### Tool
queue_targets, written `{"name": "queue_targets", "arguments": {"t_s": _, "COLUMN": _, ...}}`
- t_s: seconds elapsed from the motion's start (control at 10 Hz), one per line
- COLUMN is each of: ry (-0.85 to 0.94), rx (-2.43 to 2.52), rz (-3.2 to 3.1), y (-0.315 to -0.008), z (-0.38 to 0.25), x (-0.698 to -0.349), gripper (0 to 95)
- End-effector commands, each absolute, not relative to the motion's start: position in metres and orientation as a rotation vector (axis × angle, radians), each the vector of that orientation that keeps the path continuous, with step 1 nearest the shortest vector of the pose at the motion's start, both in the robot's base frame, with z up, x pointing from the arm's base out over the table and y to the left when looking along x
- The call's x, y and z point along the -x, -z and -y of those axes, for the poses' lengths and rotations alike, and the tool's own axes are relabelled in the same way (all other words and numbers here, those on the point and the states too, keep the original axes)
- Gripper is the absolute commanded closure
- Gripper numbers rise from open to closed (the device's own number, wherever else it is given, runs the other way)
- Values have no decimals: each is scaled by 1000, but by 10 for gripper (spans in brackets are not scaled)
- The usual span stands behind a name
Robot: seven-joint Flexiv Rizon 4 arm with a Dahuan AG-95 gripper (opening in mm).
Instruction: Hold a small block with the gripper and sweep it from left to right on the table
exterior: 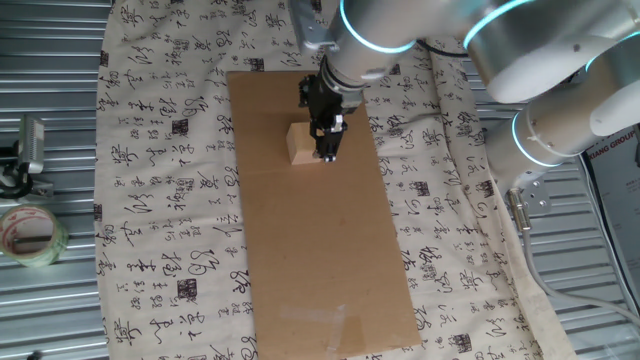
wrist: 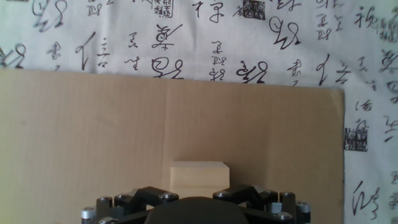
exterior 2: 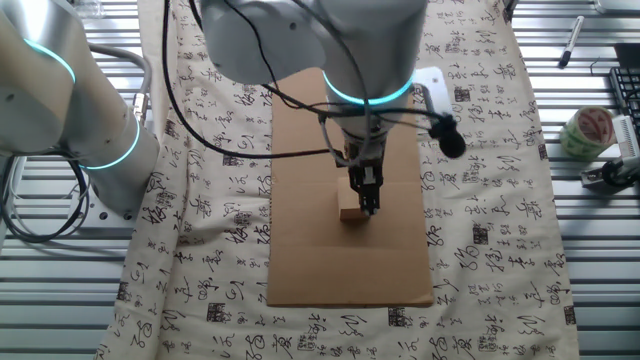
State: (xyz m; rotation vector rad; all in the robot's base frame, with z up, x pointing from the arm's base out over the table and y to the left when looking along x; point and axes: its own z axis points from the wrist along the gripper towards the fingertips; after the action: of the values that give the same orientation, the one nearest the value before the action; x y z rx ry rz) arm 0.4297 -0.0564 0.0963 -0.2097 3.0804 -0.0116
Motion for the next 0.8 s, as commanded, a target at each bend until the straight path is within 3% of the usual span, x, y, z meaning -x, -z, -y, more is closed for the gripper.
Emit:
{"name": "queue_targets", "arguments": {"t_s": 0.1, "ry": -63, "rx": 153, "rz": -3084, "y": -97, "z": 56, "x": -429, "gripper": 0}}
{"name": "queue_targets", "arguments": {"t_s": 0.8, "ry": -2, "rx": 123, "rz": -3137, "y": -97, "z": 56, "x": -429, "gripper": 0}}
